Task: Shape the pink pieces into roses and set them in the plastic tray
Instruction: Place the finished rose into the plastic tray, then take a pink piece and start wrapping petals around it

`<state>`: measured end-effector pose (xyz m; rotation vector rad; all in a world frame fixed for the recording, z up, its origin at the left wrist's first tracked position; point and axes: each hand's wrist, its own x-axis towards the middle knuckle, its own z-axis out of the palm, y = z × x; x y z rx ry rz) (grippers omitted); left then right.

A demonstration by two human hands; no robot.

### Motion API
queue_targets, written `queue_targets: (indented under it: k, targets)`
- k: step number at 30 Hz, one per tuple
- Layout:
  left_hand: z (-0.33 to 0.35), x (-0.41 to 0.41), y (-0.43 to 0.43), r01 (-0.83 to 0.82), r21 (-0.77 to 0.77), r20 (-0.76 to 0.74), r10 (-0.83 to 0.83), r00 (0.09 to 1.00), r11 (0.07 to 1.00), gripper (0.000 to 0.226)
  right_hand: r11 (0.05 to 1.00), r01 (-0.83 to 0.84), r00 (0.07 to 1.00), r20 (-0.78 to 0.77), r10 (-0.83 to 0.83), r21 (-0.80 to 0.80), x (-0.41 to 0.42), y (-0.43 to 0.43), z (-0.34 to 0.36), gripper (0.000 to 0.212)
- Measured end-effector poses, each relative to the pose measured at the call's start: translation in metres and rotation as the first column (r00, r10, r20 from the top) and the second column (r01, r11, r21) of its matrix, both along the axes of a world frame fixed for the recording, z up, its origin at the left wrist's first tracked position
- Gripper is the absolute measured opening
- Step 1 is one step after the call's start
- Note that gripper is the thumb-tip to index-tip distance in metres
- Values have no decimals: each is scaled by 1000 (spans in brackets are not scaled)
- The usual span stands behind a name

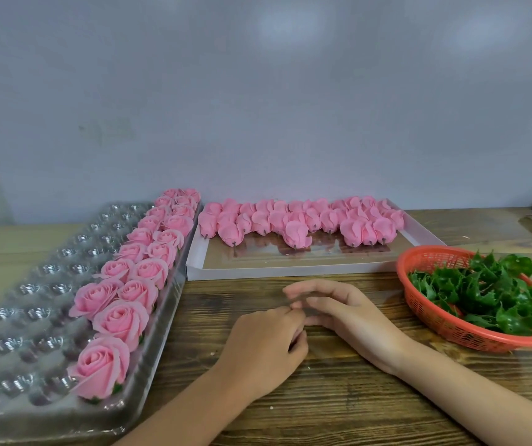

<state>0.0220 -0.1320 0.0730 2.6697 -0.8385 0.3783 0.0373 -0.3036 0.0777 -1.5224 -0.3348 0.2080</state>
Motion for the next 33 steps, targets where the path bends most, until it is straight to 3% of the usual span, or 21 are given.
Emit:
queue_targets:
  k: [5, 8, 13, 16, 19, 21, 26, 33]
  targets:
    - [-1, 4, 1, 5, -13, -12, -5, 1000, 1000, 28, 922, 92, 984, 175, -27, -376, -1, -1, 30, 29]
    - [-2, 6, 1, 11, -34, -30, -12, 999, 999, 29, 714, 215, 946, 324, 17, -666, 9, -19, 59, 22]
    - [-2, 9, 2, 18, -57, -51, -21, 998, 998, 28, 380, 406, 911, 402, -95, -831, 58, -64, 96, 19]
    - [-1, 10, 2, 25, -65, -63, -30, 998, 998, 28, 157, 384, 919, 359, -163, -910, 103, -93, 103, 24]
    - [1, 11, 3, 20, -82, -85, -27, 996, 996, 25, 4, 284, 937, 276, -213, -959, 132, -111, 94, 31]
    - [2, 13, 4, 20, -92, -96, -29, 995, 996, 23, -17, 236, 945, 234, -230, -972, 139, -119, 86, 37]
    - [2, 14, 4, 33, -108, -89, -42, 995, 994, 23, 46, 197, 949, 179, -259, -979, 153, -126, 70, 48]
    - [-1, 17, 5, 32, -147, -103, -48, 994, 989, 25, 53, 272, 937, 252, -240, -961, 160, -121, 57, 47]
